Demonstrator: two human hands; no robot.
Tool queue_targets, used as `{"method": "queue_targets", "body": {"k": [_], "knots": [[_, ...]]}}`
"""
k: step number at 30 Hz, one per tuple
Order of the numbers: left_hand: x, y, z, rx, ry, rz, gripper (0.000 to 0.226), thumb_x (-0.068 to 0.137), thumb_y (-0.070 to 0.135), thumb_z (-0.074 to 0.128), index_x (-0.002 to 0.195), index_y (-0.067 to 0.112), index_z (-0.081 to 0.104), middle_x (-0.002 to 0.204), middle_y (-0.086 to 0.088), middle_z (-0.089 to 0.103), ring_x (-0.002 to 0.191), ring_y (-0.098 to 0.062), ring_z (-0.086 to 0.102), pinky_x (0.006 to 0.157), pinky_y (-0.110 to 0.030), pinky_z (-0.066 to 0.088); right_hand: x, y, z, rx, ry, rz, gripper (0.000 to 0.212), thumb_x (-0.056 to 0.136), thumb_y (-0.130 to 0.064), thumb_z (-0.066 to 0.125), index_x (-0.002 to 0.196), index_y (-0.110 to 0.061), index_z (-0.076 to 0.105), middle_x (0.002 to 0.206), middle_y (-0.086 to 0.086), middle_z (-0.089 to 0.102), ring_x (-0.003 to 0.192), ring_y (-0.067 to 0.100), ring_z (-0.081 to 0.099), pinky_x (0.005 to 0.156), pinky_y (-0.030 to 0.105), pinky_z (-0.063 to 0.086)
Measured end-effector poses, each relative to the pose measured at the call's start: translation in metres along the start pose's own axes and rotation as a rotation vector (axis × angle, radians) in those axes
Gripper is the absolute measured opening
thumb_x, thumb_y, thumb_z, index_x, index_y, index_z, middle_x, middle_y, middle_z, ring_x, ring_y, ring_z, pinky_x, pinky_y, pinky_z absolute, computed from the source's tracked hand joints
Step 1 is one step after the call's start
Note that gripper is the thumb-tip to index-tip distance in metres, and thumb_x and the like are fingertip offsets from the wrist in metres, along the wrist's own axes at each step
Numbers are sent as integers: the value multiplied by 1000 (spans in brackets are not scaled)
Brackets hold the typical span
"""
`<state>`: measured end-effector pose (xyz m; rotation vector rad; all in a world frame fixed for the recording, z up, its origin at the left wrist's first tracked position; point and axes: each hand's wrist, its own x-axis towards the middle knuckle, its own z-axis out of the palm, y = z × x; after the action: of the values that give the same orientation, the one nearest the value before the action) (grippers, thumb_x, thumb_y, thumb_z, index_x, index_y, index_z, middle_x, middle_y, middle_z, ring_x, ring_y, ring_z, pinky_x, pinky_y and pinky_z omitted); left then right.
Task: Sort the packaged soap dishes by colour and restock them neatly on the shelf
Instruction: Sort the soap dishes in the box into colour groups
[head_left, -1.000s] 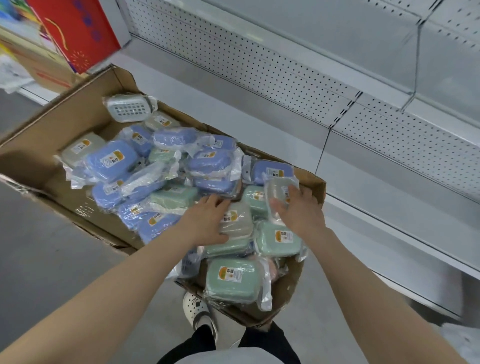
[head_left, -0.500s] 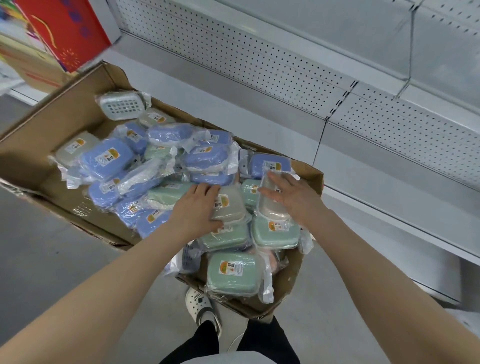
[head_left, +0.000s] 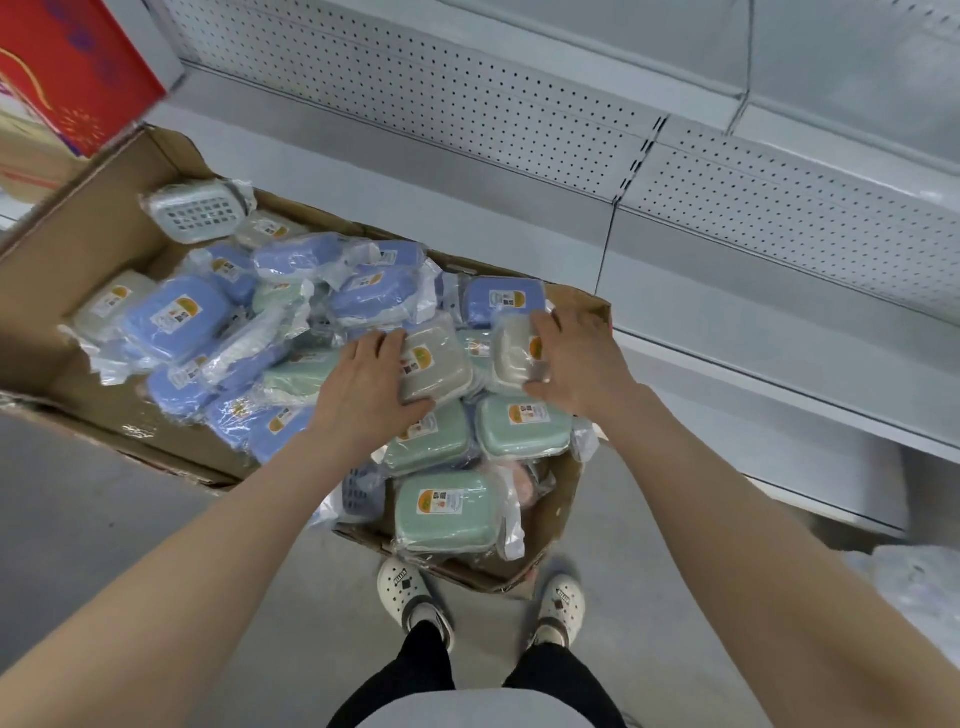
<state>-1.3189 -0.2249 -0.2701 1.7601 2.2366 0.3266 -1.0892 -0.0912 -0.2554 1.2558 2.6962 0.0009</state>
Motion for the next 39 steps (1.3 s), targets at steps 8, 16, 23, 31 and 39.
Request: {"method": "queue_targets", "body": {"k": [8, 16, 23, 31, 39], "knots": [[-2, 113, -6, -7, 45, 149, 83, 73, 47, 74, 139, 12, 37, 133, -10, 45, 122, -32, 40, 96, -43, 40, -111, 86, -6, 275, 227, 320, 81, 72, -55, 70, 131, -6, 46, 113, 16, 52, 98, 36, 53, 83, 42, 48], [0, 325, 53, -15, 22, 407, 86, 68, 47, 79, 136, 11, 42, 125, -14, 50, 114, -37, 48, 95, -47, 40, -285, 237, 14, 335, 424, 667, 78, 69, -54, 74, 124, -2, 54, 98, 15, 59, 84, 36, 60, 69, 38, 49], [-13, 542, 131, -93, -83, 686, 83, 65, 50, 80, 131, 17, 43, 121, -10, 50, 108, -33, 47, 90, -41, 42, -462, 357, 32, 303, 463, 1004, 75, 69, -60, 71, 122, -8, 54, 100, 11, 59, 87, 36, 59, 67, 38, 50], [-38, 728, 193, -92, -203, 958, 85, 66, 54, 78, 133, 16, 41, 124, -10, 49, 110, -33, 48, 84, -41, 48, -598, 438, 60, 251, 462, 1301, 83, 72, -65, 65, 135, -15, 46, 108, 7, 58, 94, 32, 60, 71, 37, 50], [-3, 865, 255, -87, -210, 1048, 89, 68, 58, 75, 137, 15, 38, 126, -10, 48, 112, -32, 48, 85, -41, 49, -648, 559, 81, 240, 440, 1423, 84, 70, -73, 54, 134, -19, 42, 109, 2, 57, 95, 24, 59, 72, 35, 52]]}}
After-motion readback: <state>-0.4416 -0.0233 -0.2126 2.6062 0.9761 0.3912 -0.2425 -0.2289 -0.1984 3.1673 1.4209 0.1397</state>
